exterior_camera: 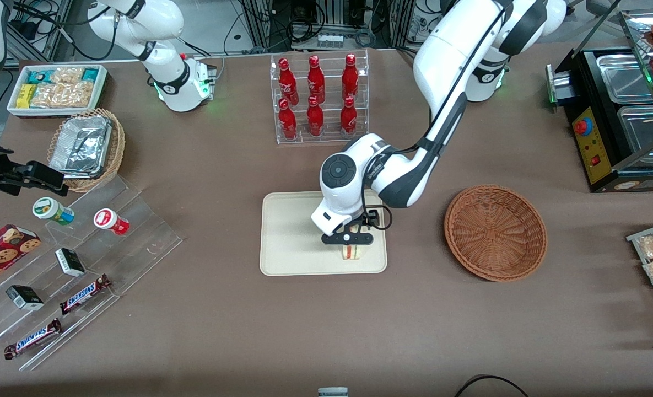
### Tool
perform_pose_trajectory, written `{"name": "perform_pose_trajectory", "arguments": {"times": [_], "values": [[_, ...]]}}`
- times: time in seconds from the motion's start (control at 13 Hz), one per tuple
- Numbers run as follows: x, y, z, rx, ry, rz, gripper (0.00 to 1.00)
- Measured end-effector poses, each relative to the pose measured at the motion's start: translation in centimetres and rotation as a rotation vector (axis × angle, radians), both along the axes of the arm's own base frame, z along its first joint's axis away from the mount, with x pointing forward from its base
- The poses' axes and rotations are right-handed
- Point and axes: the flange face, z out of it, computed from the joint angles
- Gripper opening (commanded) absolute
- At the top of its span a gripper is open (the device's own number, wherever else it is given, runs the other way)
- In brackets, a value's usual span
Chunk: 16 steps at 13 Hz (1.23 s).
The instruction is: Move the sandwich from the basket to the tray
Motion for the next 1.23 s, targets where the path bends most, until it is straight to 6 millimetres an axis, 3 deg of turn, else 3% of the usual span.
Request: {"name": "perform_pose_trajectory", "arguments": {"times": [0.08, 0.23, 0.38, 0.62, 0.92, 1.23], "values": [[0.7, 0.7, 1.3, -0.002, -0.003, 0.025, 1.0], [3.6, 4.1, 4.8, -0.051, -0.011, 0.107, 1.0], [6.6, 8.9, 8.6, -0.1, -0.019, 0.144, 1.0], [9.1, 16.5, 13.3, -0.111, 0.021, 0.158, 1.0], [10.0, 26.4, 18.2, -0.074, 0.095, 0.11, 1.0], [8.3, 32.5, 23.2, -0.055, 0.163, 0.106, 1.0]]}}
